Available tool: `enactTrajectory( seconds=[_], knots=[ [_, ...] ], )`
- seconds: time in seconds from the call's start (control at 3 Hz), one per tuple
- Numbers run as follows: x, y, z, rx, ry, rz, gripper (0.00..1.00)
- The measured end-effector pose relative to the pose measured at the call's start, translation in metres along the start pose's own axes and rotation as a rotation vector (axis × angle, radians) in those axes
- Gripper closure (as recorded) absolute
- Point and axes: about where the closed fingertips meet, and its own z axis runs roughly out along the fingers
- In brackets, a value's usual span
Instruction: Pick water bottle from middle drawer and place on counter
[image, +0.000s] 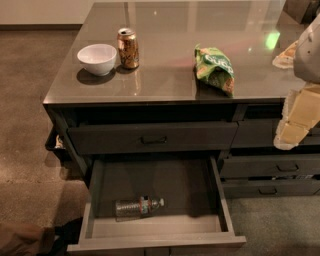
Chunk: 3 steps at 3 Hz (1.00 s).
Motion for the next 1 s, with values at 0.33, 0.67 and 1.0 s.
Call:
enactTrajectory(
  seconds=[0.33, 0.67, 1.0],
  knots=[
    [0.0, 0.0, 0.0, 0.0, 0.0, 0.0, 0.0],
    [-0.002, 0.0, 0.009, -0.001, -0.003, -0.015, 0.0],
    [-0.001, 0.013, 0.04, -0.005, -0.05, -0.06, 0.0]
  ],
)
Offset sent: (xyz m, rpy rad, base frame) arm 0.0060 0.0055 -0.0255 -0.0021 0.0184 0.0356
